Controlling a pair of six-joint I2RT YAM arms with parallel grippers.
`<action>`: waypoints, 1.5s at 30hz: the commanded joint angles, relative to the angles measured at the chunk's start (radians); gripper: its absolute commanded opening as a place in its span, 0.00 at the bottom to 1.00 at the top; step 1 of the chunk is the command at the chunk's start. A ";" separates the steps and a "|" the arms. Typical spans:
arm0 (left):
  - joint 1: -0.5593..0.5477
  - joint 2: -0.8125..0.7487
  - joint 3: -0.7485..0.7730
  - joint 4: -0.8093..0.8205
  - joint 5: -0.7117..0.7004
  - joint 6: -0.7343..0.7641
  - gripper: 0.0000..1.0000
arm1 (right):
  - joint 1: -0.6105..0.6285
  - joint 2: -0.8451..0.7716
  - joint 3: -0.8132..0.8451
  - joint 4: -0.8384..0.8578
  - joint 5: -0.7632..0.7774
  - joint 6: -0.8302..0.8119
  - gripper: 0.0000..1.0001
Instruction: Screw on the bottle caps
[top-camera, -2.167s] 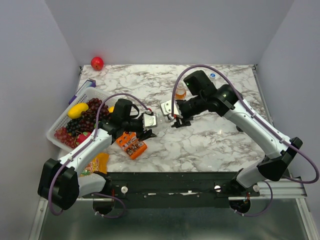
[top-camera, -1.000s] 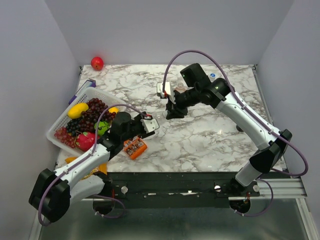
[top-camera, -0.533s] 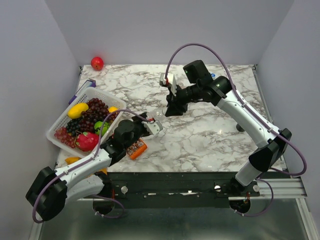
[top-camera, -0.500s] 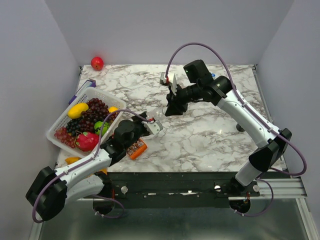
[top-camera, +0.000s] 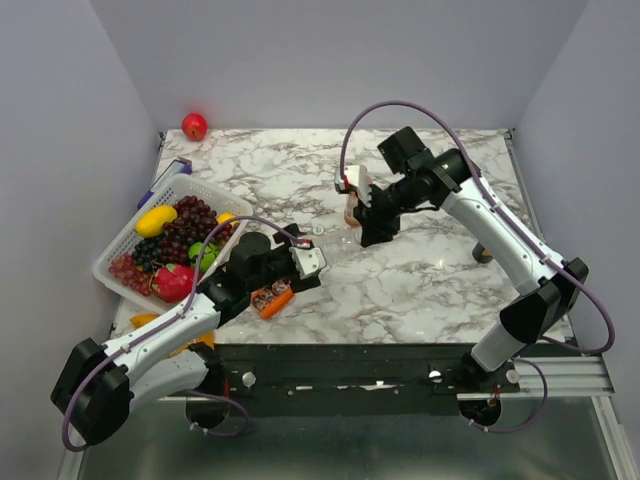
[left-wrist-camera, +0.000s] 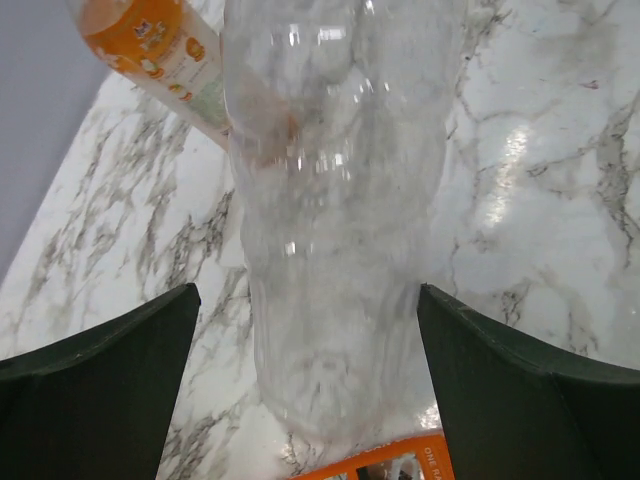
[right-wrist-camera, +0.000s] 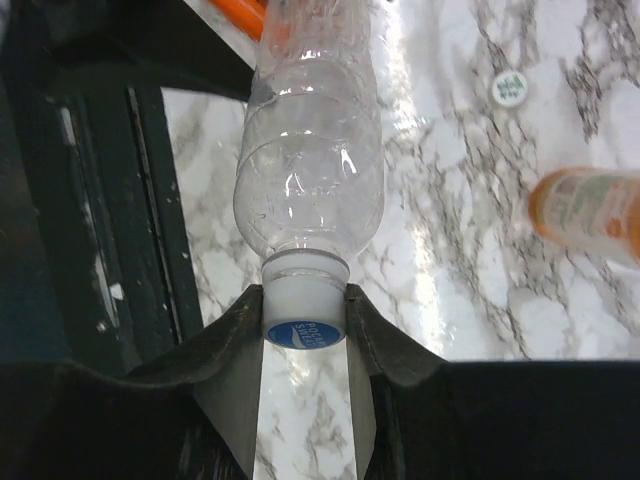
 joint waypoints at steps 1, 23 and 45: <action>0.046 0.018 0.032 -0.069 0.200 -0.043 0.99 | -0.117 -0.098 -0.038 -0.326 0.097 -0.211 0.00; -0.057 0.607 0.499 0.227 0.450 -0.295 0.98 | -0.179 -0.082 0.117 -0.324 -0.020 -0.426 0.02; -0.080 0.612 0.482 0.177 0.183 -0.450 0.99 | -0.315 -0.082 0.089 -0.318 -0.039 -0.266 0.01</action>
